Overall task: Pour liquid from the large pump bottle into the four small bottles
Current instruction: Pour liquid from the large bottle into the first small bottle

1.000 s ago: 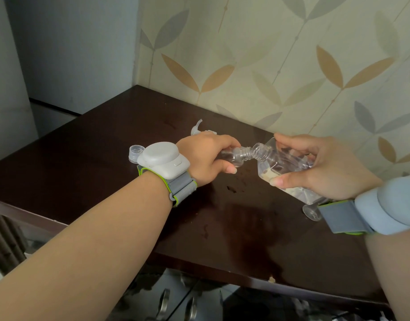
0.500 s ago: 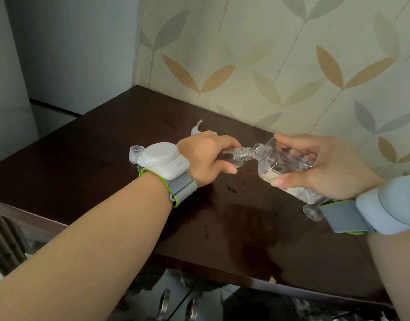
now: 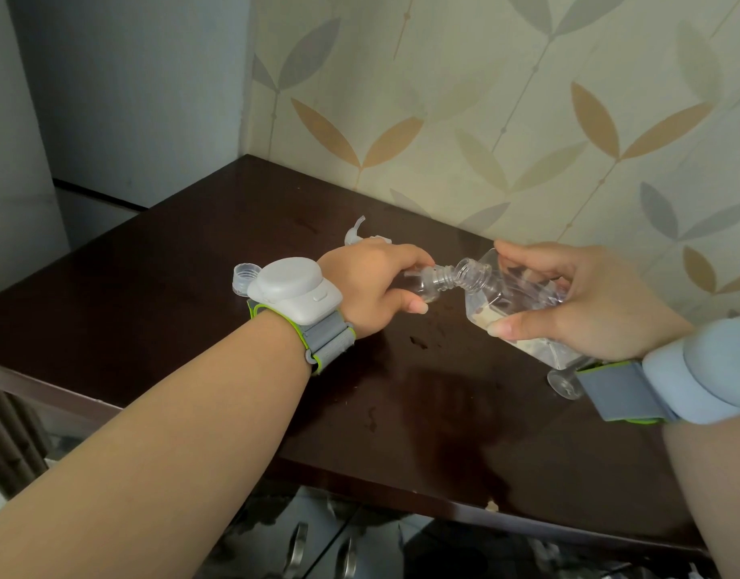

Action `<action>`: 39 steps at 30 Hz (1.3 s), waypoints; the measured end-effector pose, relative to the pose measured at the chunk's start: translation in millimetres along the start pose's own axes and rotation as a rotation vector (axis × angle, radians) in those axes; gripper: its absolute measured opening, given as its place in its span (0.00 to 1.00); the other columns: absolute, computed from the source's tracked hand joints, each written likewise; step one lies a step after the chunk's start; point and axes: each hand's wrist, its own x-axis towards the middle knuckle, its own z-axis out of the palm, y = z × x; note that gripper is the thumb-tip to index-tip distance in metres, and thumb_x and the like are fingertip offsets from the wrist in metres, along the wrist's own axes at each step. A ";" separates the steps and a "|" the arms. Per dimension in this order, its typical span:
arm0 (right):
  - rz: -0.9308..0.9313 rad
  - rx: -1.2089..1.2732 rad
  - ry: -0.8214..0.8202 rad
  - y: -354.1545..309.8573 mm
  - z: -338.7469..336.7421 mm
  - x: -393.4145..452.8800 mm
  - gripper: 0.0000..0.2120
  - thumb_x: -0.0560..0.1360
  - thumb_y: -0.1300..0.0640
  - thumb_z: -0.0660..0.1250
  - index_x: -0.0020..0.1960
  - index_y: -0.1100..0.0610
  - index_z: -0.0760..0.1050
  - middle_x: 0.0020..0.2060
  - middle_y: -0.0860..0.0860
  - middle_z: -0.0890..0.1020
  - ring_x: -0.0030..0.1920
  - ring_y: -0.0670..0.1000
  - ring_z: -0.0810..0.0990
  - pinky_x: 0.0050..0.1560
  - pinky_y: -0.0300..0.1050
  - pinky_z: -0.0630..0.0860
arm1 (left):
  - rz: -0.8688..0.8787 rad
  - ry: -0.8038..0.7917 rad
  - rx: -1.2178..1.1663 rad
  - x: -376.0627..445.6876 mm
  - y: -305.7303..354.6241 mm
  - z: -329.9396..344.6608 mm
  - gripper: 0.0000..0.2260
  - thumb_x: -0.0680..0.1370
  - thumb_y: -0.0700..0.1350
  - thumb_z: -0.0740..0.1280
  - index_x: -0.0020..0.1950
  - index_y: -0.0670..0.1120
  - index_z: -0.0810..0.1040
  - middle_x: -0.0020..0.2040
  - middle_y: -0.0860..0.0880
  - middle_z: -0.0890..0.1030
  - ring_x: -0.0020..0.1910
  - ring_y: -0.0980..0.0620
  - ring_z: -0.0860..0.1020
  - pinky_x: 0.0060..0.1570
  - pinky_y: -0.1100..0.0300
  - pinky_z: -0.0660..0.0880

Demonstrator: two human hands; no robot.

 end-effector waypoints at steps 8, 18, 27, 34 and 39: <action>-0.021 -0.019 0.018 -1.0 0.2 0.8 0.36 0.59 0.62 0.78 0.65 0.49 0.70 0.47 0.39 0.75 0.40 0.38 0.72 0.37 0.15 0.62 | 0.004 -0.007 0.016 1.0 -0.9 0.8 0.18 0.74 0.50 0.67 0.63 0.52 0.72 0.55 0.52 0.78 0.59 0.52 0.69 0.54 0.60 0.64; -0.016 -0.032 0.011 -4.4 -0.6 -0.7 0.35 0.60 0.62 0.77 0.65 0.49 0.70 0.41 0.34 0.72 0.33 0.31 0.71 0.36 0.16 0.62 | -0.003 -0.012 0.010 0.3 -0.5 -0.5 0.18 0.74 0.49 0.67 0.63 0.52 0.72 0.55 0.51 0.77 0.58 0.51 0.70 0.55 0.58 0.66; -0.022 -0.021 -0.007 -2.5 -1.4 1.0 0.34 0.61 0.62 0.77 0.64 0.49 0.71 0.41 0.34 0.72 0.29 0.25 0.68 0.35 0.16 0.62 | -0.005 -0.017 0.002 0.2 0.4 -0.3 0.18 0.74 0.49 0.67 0.63 0.52 0.72 0.52 0.54 0.77 0.58 0.52 0.69 0.55 0.59 0.65; -0.030 -0.028 -0.007 -2.2 -2.5 1.1 0.35 0.61 0.62 0.77 0.65 0.49 0.69 0.45 0.38 0.74 0.39 0.36 0.70 0.36 0.19 0.63 | 0.001 -0.019 0.004 0.4 0.6 -1.2 0.18 0.74 0.49 0.67 0.63 0.52 0.72 0.51 0.55 0.76 0.58 0.52 0.69 0.55 0.59 0.65; -0.028 -0.035 -0.006 -2.0 -3.1 1.1 0.36 0.61 0.61 0.77 0.65 0.49 0.69 0.46 0.39 0.74 0.44 0.40 0.71 0.36 0.25 0.63 | 0.006 -0.019 0.007 0.6 0.8 -1.3 0.18 0.74 0.49 0.67 0.63 0.52 0.72 0.49 0.56 0.75 0.57 0.52 0.70 0.54 0.59 0.66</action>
